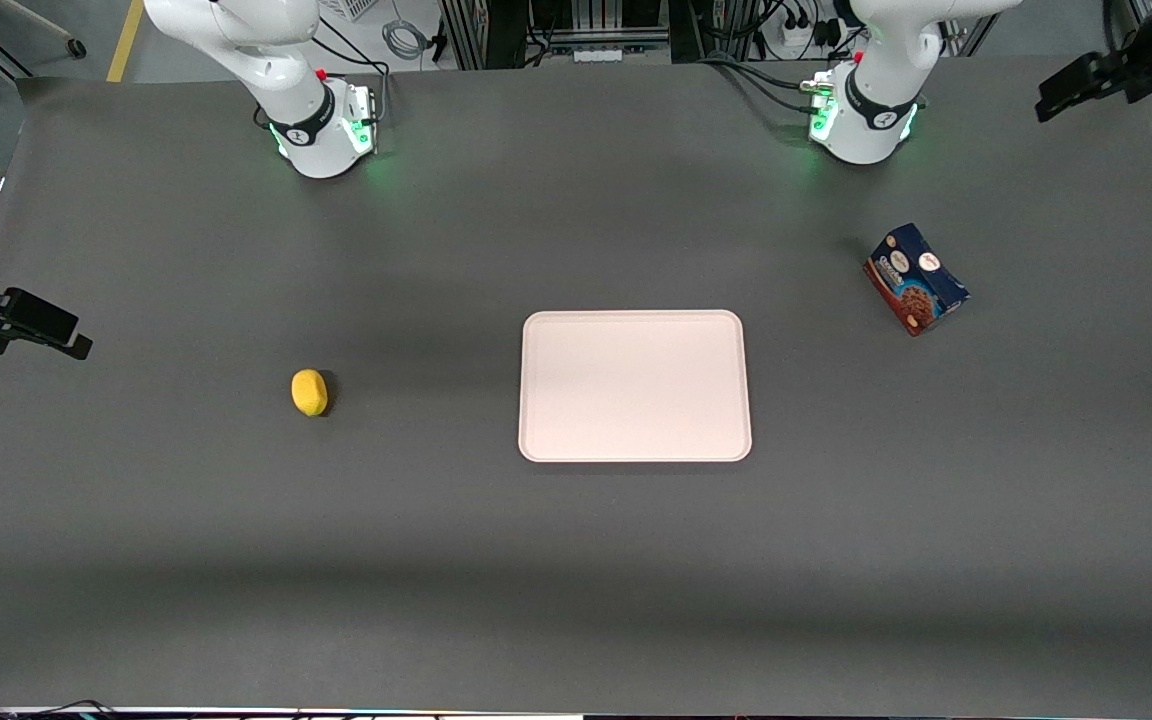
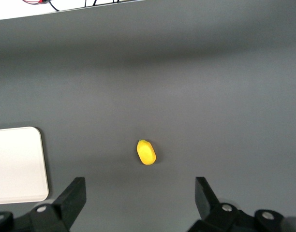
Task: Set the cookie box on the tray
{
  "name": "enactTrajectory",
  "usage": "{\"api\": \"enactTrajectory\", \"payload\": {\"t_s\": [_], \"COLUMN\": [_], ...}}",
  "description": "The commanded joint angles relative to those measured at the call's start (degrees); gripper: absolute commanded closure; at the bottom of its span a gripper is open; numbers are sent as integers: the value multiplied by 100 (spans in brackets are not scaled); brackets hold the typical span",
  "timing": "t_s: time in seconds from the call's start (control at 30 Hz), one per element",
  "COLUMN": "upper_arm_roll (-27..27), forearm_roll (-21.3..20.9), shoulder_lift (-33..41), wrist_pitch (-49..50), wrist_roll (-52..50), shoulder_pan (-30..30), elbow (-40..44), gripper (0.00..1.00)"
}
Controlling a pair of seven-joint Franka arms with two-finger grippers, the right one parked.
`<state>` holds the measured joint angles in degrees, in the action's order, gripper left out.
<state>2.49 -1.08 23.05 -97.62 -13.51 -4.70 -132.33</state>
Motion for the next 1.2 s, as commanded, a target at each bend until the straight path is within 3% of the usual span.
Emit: {"api": "enactTrajectory", "payload": {"t_s": [0.0,0.43,0.87,0.97,1.17], "upper_arm_roll": [-21,-65,-65,-65,-65], "forearm_roll": [46,46,37,37,37], "shoulder_lift": [-10,-906,-1470,-1487,-1549], "wrist_pitch": [-1082,-3481,-4801,-4976,-5162], "wrist_roll": [-117,-108,-108,-108,-126], "shoulder_pan": [4,-57,-49,-49,-49], "elbow": [-934,-2059,-2604,-2719,-2798], "gripper": [0,0,0,15,69]}}
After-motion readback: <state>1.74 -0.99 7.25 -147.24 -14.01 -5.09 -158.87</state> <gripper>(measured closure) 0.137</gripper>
